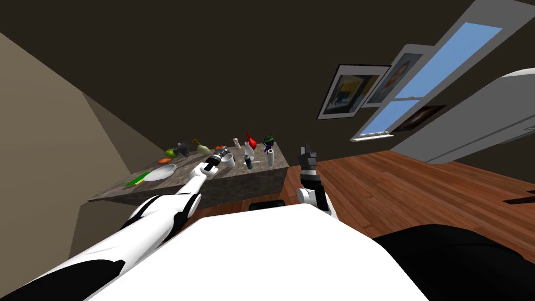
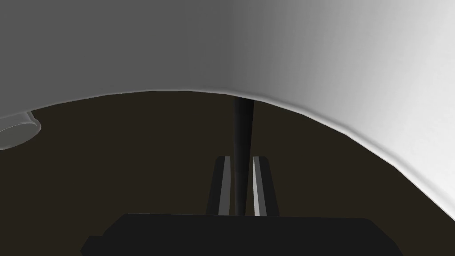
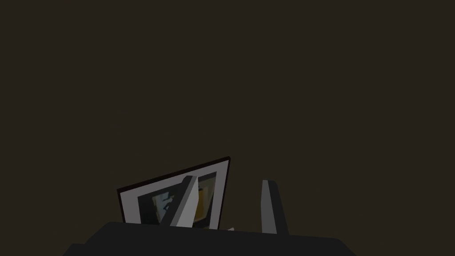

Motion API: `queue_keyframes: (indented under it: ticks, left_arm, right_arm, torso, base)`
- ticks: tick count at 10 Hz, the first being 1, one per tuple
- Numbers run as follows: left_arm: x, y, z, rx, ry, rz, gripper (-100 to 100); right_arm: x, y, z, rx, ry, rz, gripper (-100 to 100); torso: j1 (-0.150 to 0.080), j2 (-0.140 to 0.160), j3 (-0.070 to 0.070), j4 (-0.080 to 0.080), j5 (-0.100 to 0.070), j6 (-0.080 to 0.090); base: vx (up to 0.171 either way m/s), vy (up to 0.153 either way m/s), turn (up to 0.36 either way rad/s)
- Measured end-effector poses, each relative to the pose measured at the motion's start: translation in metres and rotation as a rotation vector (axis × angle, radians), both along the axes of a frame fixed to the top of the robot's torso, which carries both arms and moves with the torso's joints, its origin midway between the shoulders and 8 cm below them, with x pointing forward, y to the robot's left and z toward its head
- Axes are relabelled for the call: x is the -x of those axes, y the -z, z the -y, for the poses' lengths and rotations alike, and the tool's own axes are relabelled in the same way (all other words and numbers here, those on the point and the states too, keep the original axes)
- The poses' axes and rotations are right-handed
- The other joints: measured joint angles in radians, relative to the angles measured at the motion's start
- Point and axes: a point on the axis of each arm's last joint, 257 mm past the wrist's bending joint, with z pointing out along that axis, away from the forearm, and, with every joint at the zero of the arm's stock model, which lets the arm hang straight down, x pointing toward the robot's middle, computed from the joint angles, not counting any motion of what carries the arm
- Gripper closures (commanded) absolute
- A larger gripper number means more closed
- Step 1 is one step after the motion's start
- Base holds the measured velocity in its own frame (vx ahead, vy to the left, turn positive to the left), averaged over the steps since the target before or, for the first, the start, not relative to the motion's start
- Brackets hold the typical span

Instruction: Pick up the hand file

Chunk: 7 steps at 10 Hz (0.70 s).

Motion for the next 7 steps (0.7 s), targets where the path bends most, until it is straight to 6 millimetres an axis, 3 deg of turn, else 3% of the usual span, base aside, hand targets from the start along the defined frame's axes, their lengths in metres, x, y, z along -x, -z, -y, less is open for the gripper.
queue_keyframes:
  ticks: [2,7]
  left_arm:
    - [0.003,0.002,0.008,-0.001,0.007,-0.001,100]
    - [0.025,0.02,-0.001,0.015,-0.045,-0.024,100]
  right_arm:
    - [0.0,0.0,0.0,0.0,0.0,0.0,0]
    - [0.0,0.0,0.0,0.0,0.0,0.0,0]
  torso:
    - [-0.002,-0.002,-0.002,-0.002,0.001,-0.001]
    - [0.001,-0.01,-0.01,-0.01,0.006,0.003]
  base:
    - [0.003,0.016,-0.084]
    - [0.008,0.037,-0.102]
